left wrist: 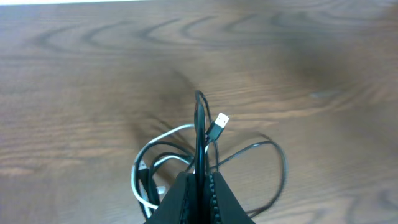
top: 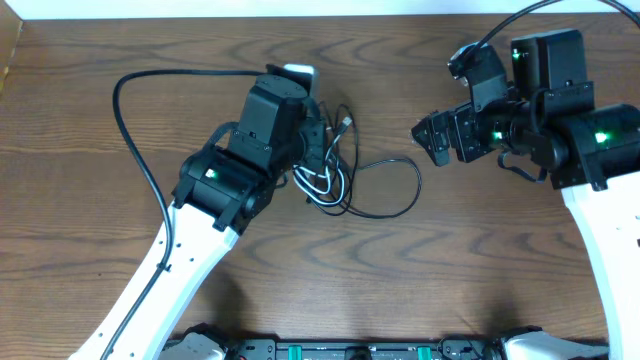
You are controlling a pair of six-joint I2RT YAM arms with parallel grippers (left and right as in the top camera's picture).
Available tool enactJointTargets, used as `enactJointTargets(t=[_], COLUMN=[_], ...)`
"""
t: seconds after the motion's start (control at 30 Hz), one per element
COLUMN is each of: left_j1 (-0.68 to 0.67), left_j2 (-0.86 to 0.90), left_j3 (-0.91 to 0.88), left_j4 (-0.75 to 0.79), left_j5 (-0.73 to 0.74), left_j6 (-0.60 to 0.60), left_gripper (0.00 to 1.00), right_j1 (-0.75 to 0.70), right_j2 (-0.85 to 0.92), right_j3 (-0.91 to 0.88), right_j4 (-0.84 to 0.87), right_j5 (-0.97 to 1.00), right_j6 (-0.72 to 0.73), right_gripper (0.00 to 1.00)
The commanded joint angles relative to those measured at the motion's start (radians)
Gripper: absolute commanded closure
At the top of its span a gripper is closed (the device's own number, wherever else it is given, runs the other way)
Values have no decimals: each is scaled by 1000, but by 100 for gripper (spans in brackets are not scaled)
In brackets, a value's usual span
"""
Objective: Untangle cables
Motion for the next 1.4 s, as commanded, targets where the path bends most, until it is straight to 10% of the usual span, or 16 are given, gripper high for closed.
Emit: enactJointTargets(t=[0.0,0.4,1.07,1.37], left_j1=[-14,-15,-14,-14], left_j2=[-19,-18,-7,31], left_j3=[113,345,794,830], left_j4=[-19,-114,-85,-82], left_j5=[10,10,5,1], left_j6=[36,82,146,154], left_gripper=[93,93,93,93], right_j1=[5,6,155,296], right_j2=[25,35,87,197], right_j3=[1,-162,-362,-362], right_j4=[-5,101,328,383], right_j5=[-6,-168,-186,-193], right_j6=[-14,-14,17,11], right_gripper=[1,14,6,32])
